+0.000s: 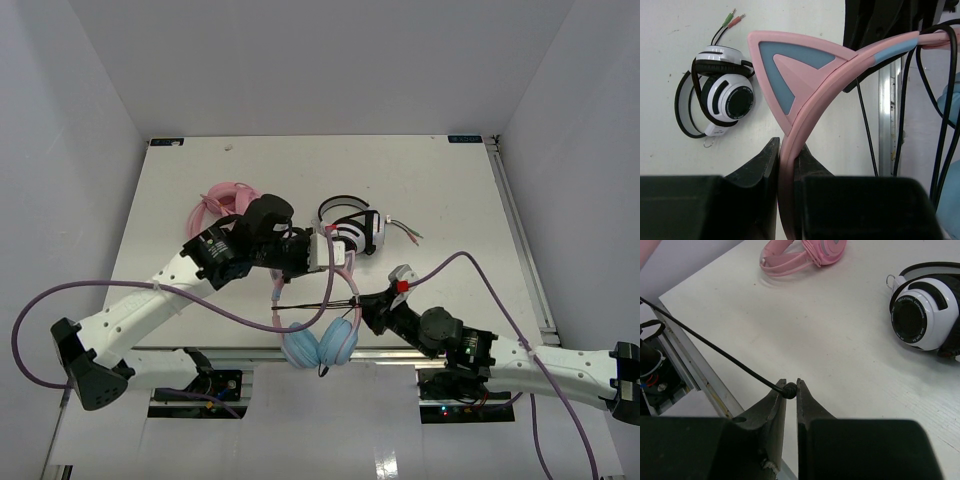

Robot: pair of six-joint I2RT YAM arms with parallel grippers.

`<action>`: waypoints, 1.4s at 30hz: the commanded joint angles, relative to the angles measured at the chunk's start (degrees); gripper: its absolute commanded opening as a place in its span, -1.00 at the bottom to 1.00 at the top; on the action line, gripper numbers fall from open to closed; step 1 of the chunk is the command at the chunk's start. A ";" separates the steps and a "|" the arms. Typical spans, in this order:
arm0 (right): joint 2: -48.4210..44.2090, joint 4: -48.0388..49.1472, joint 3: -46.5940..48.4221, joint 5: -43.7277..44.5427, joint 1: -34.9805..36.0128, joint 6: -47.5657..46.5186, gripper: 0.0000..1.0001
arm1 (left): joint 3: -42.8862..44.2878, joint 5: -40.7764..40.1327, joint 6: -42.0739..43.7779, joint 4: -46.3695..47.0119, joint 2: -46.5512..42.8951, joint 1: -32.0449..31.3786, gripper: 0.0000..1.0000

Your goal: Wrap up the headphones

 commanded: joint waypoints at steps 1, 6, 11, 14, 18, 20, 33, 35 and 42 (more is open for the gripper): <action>-1.18 -0.44 -0.60 5.87 -0.72 -0.22 -0.85 | 1.78 1.42 8.82 -8.03 3.55 0.37 -1.00; 1.71 -0.46 -0.89 7.88 -0.72 0.79 -0.85 | 0.23 -1.82 10.74 -5.72 7.96 1.32 -1.00; 5.97 1.37 -2.27 11.29 -0.63 2.45 -0.85 | -0.98 -4.13 11.87 -3.31 13.06 2.71 -1.00; 7.54 1.83 -2.92 13.17 -0.81 2.96 -0.85 | -1.65 -5.21 12.15 -0.68 15.55 4.33 -1.00; 10.14 2.25 -2.99 14.71 -1.87 3.74 -0.85 | -2.02 -6.66 12.56 1.58 19.81 5.83 -1.00; 11.82 4.33 -3.11 14.98 -2.65 3.29 -0.85 | -2.06 -7.22 12.92 2.27 21.86 6.12 -1.00; 25.29 20.30 -6.33 11.02 -8.17 2.15 -0.85 | -10.76 -9.16 15.60 12.76 24.17 7.14 -1.00; 26.92 21.85 -6.35 8.95 -9.49 1.91 -0.85 | -11.04 -9.40 15.51 13.48 25.21 7.57 -1.00; 33.99 24.78 -4.17 5.20 -12.78 1.34 -0.85 | -11.18 -11.05 14.15 14.82 28.98 8.50 -1.00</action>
